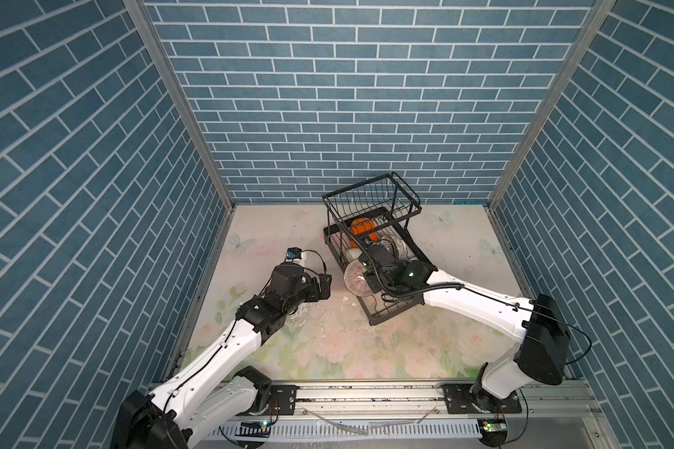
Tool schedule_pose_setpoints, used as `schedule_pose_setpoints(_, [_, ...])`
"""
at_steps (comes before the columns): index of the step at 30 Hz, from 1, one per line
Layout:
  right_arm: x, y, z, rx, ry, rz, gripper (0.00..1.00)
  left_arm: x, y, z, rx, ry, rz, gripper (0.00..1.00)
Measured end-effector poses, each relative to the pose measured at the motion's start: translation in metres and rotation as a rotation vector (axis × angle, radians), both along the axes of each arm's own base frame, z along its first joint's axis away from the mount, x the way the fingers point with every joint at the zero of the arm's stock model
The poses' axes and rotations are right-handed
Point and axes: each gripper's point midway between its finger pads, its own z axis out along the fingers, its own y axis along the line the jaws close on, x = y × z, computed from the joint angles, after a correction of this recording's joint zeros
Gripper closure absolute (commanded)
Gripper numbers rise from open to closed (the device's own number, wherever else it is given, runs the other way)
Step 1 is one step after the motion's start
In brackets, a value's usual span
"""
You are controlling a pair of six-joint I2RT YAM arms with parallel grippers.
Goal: Load the bowls into the dish rack
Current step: 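Carry the purple-striped bowl toward the rack with the right gripper while the left gripper releases, then lower the purple-striped bowl into the rack slot beside the green bowl with the right gripper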
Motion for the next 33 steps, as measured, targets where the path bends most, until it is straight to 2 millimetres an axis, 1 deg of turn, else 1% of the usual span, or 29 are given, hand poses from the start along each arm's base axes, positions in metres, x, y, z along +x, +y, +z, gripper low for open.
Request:
schedule_pose_setpoints(6, [0.000, -0.023, 0.004, -0.074, -0.052, -0.031, 1.00, -0.002, 0.003, 0.002, -0.004, -0.019, 0.006, 0.00])
schedule_pose_setpoints(11, [-0.001, -0.038, -0.002, -0.158, -0.085, -0.050, 1.00, -0.001, 0.006, 0.002, 0.003, -0.026, 0.018, 0.00])
schedule_pose_setpoints(14, [-0.003, -0.044, -0.005, -0.216, -0.112, -0.051, 1.00, -0.001, 0.008, 0.002, 0.007, -0.026, 0.025, 0.00])
schedule_pose_setpoints(17, [-0.006, -0.044, -0.004, -0.260, -0.148, -0.041, 1.00, 0.000, 0.010, 0.002, 0.013, -0.029, 0.032, 0.00])
schedule_pose_setpoints(25, [-0.013, -0.037, -0.002, -0.334, -0.246, -0.002, 1.00, 0.003, 0.015, 0.002, 0.024, -0.035, 0.052, 0.00])
schedule_pose_setpoints(30, [-0.010, -0.036, 0.005, -0.369, -0.318, -0.009, 1.00, 0.005, 0.018, 0.002, 0.026, -0.042, 0.061, 0.00])
schedule_pose_setpoints(33, [-0.008, -0.036, 0.008, -0.383, -0.352, -0.019, 1.00, 0.005, 0.020, -0.002, 0.030, -0.036, 0.066, 0.00])
